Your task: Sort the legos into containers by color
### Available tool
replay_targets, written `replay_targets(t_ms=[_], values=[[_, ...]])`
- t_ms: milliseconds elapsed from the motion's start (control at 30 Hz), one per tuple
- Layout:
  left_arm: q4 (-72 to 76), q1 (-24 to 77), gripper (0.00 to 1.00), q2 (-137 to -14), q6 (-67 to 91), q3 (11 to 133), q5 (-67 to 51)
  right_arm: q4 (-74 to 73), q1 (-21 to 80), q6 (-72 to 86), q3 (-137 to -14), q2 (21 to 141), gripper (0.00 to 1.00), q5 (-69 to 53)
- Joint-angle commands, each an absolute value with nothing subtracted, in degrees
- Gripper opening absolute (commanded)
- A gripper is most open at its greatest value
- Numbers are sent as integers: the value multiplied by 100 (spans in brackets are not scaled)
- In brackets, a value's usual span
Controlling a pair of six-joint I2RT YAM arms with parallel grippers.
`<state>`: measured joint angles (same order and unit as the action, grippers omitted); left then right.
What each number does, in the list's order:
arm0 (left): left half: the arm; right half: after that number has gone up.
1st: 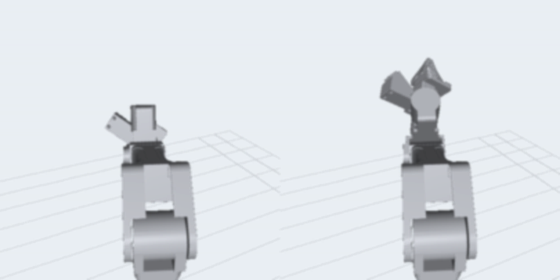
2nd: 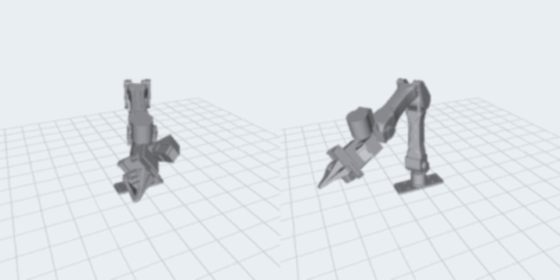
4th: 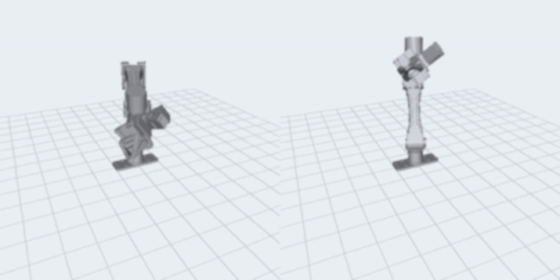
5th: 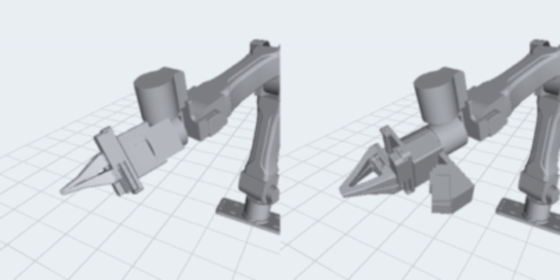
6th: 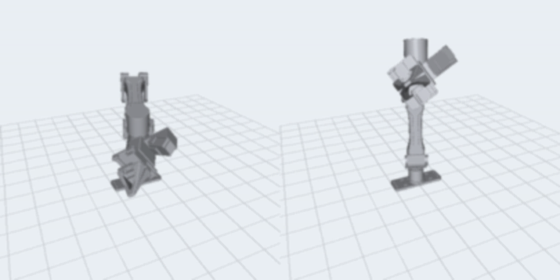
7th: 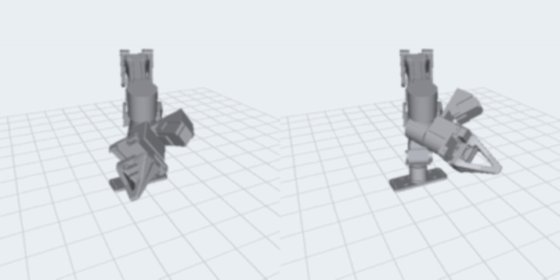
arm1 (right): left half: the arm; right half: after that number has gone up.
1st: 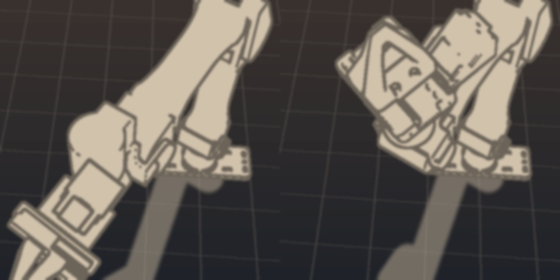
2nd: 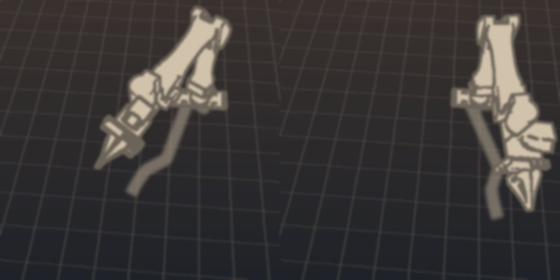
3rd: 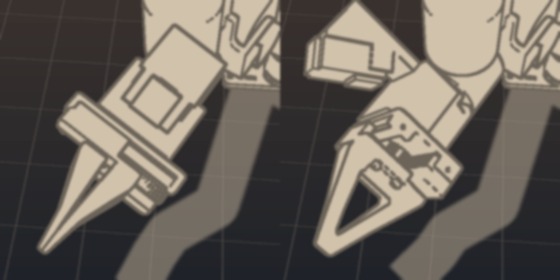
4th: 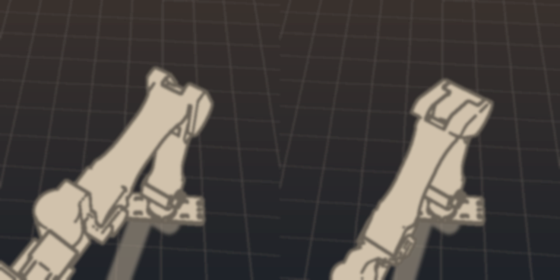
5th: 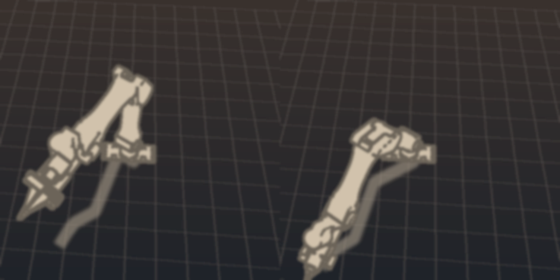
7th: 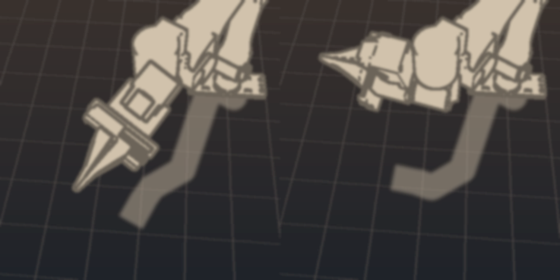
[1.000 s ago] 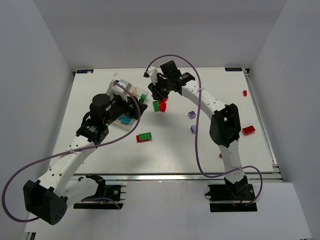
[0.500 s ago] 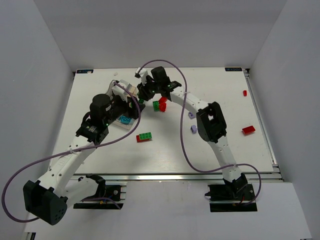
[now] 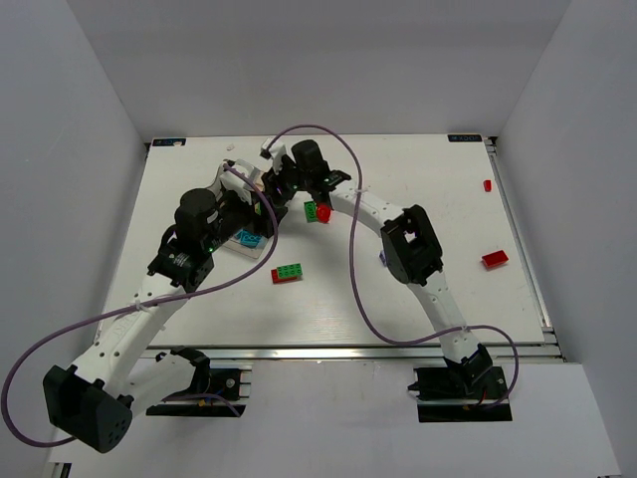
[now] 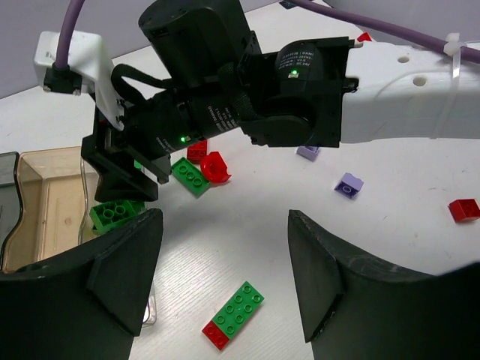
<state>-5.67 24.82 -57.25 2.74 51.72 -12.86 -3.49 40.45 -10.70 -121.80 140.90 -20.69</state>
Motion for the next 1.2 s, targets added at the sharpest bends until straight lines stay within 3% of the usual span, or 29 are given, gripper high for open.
replay_targets(t_ms=[0,133,267,433,533,833,1167], values=[[-589,2452,77,-5546,228,5247,-1362,167,3911,-853,-12200,13694,58,-1960],[-571,2399,77,-5528,237,5247,-1371,211,3771,-686,-11928,13325,54,-1820],[-554,2399,77,-5502,255,5238,-1406,89,3525,-510,-11436,12921,34,-1687],[-536,2399,77,-5502,272,5238,-1468,-693,3349,-650,-11285,12858,28,-1749],[-536,2399,77,-5485,264,5247,-1485,-966,3322,-729,-11276,12928,30,-1933],[-536,2399,77,-5476,264,5229,-1433,-2012,3322,-852,-11602,13465,50,-2188],[-536,2399,77,-5476,272,5229,-1433,-2329,3322,-949,-11592,13623,56,-2004]])
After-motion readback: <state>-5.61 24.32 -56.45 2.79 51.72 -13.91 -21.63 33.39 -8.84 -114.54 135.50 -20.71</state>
